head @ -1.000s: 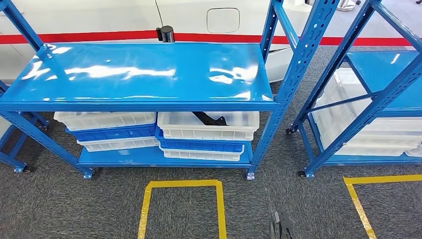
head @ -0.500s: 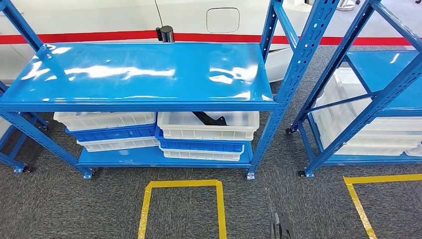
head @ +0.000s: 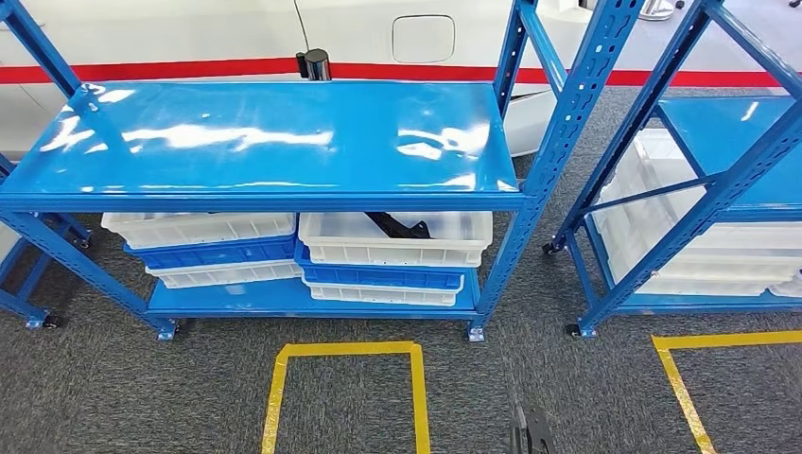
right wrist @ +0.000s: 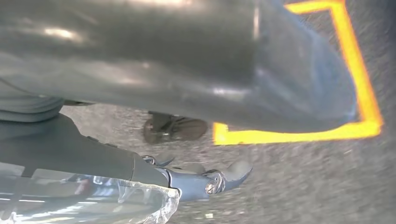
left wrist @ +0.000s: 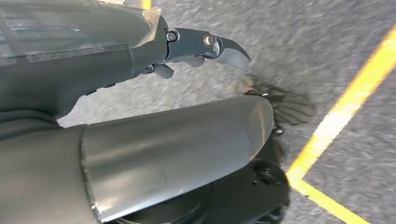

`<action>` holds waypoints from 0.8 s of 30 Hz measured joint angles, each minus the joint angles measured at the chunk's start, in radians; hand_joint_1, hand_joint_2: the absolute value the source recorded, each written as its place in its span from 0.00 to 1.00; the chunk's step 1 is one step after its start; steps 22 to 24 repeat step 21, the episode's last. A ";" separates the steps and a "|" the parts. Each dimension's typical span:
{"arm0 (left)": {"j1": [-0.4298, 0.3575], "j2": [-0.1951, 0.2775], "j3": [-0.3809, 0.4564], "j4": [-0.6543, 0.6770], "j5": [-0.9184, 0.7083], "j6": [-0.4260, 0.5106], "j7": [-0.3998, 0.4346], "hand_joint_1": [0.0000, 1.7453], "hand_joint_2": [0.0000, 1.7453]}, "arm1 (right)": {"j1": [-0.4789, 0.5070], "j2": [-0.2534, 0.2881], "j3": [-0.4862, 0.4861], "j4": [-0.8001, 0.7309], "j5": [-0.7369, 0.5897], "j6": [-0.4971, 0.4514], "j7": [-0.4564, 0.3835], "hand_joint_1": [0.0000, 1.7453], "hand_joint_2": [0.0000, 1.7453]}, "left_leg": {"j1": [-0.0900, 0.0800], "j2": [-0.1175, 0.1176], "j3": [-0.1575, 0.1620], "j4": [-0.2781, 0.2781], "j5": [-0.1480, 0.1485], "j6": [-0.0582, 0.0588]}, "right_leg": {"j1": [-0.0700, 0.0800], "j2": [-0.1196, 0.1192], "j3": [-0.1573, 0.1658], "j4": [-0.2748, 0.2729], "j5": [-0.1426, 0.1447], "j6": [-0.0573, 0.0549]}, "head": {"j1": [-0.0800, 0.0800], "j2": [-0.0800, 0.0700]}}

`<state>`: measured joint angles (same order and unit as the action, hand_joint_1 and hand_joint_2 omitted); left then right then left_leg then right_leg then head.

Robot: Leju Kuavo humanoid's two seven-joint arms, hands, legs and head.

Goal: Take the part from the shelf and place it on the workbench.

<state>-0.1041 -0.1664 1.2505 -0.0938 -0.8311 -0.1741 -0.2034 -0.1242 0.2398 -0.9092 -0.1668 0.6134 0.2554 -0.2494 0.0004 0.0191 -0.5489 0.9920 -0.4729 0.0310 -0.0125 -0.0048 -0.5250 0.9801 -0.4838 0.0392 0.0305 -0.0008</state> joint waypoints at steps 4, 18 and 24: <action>0.003 -0.006 0.011 0.000 0.003 0.116 -0.116 0.00 1.00 | 0.000 -0.025 0.010 -0.015 -0.011 -0.036 -0.085 0.00 0.00 | 0.000 0.000 0.000 0.000 0.000 0.000 | -0.001 0.000 0.000 0.000 0.000 0.000 | 0.000 0.000; -0.012 -0.004 0.015 0.013 -0.101 0.490 0.271 0.00 1.00 | 0.073 -0.187 0.090 -0.031 0.211 -0.462 0.318 0.00 1.00 | -0.003 0.000 0.000 0.000 -0.001 0.001 | -0.002 0.000 0.000 -0.001 0.000 0.000 | 0.000 0.000; -0.018 -0.001 0.015 0.016 -0.103 0.475 0.276 0.00 1.00 | 0.079 -0.184 0.094 -0.030 0.212 -0.474 0.333 0.00 1.00 | -0.001 0.000 0.000 0.000 0.000 0.001 | -0.001 0.000 0.000 0.000 0.000 0.000 | 0.000 0.000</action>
